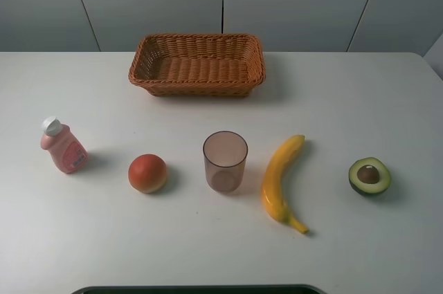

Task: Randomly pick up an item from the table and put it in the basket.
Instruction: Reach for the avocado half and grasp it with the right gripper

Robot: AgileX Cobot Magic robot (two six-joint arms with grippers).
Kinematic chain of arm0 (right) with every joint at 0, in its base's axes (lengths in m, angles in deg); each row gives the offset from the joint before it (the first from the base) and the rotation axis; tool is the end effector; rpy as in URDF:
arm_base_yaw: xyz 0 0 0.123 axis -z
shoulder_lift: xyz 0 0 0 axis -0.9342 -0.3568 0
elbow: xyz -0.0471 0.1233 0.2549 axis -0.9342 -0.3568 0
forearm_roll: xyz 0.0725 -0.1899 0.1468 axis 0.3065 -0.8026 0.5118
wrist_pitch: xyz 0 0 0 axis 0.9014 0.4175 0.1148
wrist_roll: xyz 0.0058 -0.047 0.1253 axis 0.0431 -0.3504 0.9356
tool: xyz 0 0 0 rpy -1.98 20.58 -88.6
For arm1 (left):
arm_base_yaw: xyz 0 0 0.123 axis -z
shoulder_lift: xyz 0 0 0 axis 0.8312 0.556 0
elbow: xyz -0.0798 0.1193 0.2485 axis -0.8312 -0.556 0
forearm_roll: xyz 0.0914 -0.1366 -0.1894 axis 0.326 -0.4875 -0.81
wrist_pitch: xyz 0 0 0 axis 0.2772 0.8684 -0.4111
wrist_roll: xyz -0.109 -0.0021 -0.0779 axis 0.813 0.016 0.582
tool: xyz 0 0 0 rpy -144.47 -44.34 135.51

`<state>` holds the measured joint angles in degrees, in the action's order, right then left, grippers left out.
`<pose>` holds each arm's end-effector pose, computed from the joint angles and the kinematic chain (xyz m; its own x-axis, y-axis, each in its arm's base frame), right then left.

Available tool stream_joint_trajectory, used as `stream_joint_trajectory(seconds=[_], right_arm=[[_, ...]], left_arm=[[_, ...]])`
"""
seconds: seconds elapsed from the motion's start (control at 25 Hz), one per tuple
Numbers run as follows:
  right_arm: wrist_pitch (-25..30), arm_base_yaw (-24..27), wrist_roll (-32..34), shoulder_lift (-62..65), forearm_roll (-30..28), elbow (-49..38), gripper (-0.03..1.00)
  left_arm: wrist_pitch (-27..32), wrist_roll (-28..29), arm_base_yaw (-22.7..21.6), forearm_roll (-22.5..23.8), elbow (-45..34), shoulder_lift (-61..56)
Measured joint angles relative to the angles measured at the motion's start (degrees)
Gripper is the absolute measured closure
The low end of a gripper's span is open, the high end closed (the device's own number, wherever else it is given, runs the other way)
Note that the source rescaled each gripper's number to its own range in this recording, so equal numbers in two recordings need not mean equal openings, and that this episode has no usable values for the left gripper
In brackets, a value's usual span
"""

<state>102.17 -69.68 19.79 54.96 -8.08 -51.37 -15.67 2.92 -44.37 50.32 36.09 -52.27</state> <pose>0.0269 -0.0006 0.2567 -0.4743 -0.0855 -0.8762 -0.0431 0.9963 -0.0739 0.0298 0.0060 0.2585 -0.4526 0.0985 -0.8863 0.1285 0.9907 0.0445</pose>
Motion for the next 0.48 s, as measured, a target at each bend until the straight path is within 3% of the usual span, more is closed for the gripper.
stream_joint_trajectory(seconds=[0.48], right_arm=[[0.00, 0.00, 0.00, 0.00, 0.00, 0.00, -0.03]], left_arm=[[0.00, 0.00, 0.00, 0.00, 0.00, 0.00]])
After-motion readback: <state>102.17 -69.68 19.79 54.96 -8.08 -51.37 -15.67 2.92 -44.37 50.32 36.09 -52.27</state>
